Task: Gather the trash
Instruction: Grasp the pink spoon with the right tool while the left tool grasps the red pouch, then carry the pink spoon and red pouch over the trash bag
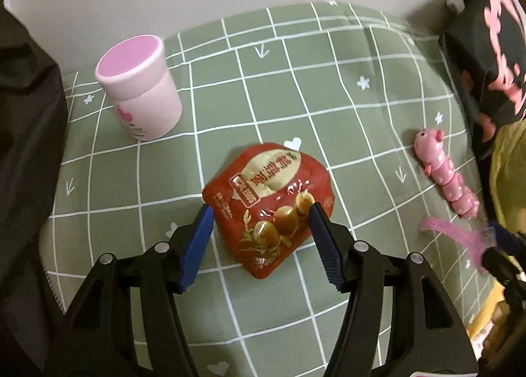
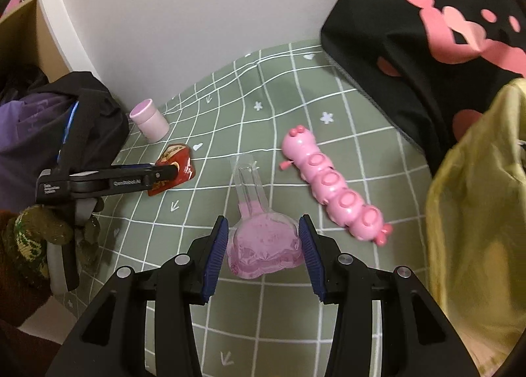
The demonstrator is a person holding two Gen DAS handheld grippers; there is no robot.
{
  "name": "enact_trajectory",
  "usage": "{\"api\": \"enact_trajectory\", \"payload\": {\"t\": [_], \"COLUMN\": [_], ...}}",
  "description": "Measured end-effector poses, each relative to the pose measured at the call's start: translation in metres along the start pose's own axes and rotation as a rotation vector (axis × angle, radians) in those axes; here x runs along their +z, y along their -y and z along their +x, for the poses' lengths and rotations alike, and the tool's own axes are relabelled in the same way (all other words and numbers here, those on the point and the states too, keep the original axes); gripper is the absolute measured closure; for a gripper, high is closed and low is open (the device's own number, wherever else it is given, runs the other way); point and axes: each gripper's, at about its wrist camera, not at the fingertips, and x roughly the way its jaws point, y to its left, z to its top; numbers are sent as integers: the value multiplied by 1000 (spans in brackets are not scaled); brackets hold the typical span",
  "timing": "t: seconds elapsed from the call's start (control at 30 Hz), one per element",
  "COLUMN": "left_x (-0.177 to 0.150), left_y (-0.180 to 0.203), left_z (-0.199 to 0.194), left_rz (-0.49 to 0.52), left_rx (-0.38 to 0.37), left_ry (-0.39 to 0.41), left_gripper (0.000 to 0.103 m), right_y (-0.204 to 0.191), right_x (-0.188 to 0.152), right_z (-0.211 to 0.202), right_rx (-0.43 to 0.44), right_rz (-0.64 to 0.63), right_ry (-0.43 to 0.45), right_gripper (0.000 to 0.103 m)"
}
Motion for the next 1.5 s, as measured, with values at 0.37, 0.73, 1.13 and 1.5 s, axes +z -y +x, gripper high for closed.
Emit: {"api": "enact_trajectory", "payload": {"t": [0.37,0.73,1.13,1.5], "left_x": [-4,13,41,16], "left_y": [17,48,194,344], "left_z": [-14,-97,-163,-121], "left_rz": [-41,-9,237,418], "left_rx": [-71,-204,-444,-576], "left_ry": [-10,152,219,86], "left_gripper": [89,90,84,84], "right_y": [19,23,77,169], "right_x": [-5,15,45,-8], "right_z": [-22,-54,-201,-248], "right_rx": [-7,-5,-243,-405], "right_rz": [19,-1,-29,82], "right_ry": [49,148,430,402], "right_gripper": [61,61,61,61]}}
